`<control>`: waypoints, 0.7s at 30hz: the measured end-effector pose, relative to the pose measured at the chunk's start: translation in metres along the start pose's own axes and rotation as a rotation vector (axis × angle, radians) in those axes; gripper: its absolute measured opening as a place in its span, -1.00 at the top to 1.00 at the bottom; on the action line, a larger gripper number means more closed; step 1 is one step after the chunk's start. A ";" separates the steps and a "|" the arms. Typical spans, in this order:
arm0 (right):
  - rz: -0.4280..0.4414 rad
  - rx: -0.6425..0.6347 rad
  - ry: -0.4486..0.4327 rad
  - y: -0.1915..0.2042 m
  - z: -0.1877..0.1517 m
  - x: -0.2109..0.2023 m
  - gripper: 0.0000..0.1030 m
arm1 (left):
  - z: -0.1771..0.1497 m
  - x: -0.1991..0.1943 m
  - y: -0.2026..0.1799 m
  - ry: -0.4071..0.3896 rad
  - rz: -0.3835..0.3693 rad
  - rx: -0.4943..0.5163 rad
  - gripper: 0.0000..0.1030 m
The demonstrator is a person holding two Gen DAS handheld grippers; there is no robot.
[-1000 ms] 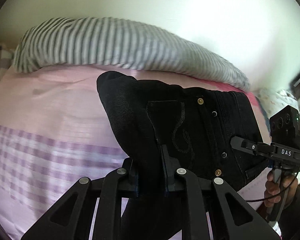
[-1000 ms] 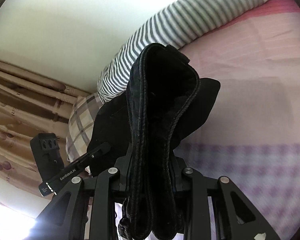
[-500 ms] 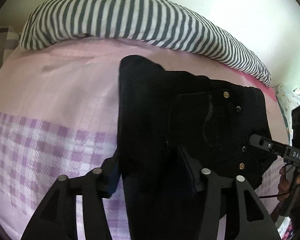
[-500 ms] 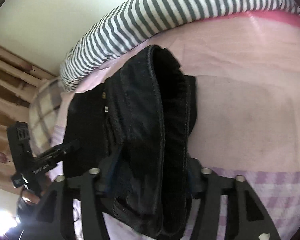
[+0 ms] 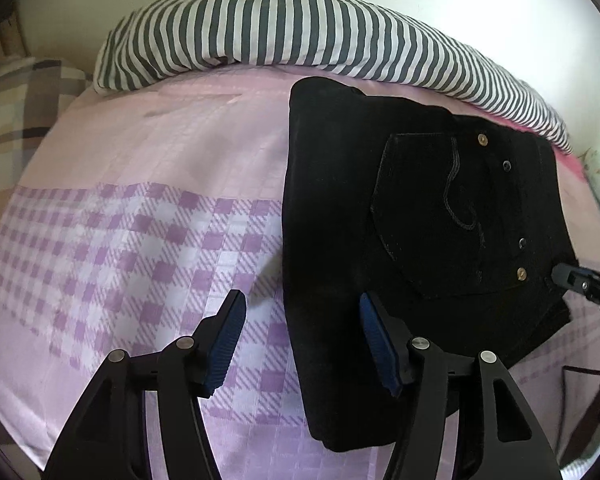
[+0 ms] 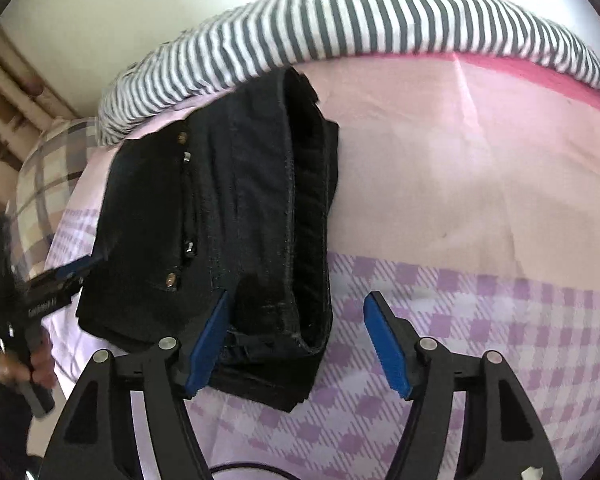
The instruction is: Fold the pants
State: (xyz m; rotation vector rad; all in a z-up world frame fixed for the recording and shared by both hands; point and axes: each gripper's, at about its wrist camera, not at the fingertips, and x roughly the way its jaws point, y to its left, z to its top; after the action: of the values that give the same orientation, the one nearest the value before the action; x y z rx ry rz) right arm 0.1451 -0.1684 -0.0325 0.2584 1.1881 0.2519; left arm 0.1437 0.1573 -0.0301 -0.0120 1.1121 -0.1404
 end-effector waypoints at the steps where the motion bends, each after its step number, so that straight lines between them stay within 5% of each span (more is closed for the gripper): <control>1: -0.007 0.001 -0.001 0.000 0.000 0.001 -0.28 | -0.001 -0.002 -0.003 -0.008 0.019 0.001 -0.17; 6: -0.094 -0.044 -0.042 0.013 0.000 -0.010 -0.35 | -0.003 -0.023 -0.018 -0.030 0.082 0.009 -0.17; 10: -0.202 -0.129 -0.113 0.040 -0.007 -0.029 -0.56 | -0.008 -0.048 -0.028 -0.080 0.130 0.002 -0.50; 17: -0.205 -0.161 -0.218 0.073 -0.030 -0.063 -0.96 | -0.025 -0.083 -0.043 -0.126 0.153 -0.017 -0.62; 21: -0.222 -0.184 -0.240 0.090 -0.044 -0.071 -0.96 | -0.037 -0.095 -0.050 -0.122 0.160 -0.026 -0.62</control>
State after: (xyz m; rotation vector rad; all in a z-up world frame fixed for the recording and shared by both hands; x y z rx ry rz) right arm 0.0737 -0.1039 0.0439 -0.0061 0.9396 0.1307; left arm 0.0637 0.1208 0.0423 0.0441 0.9889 0.0177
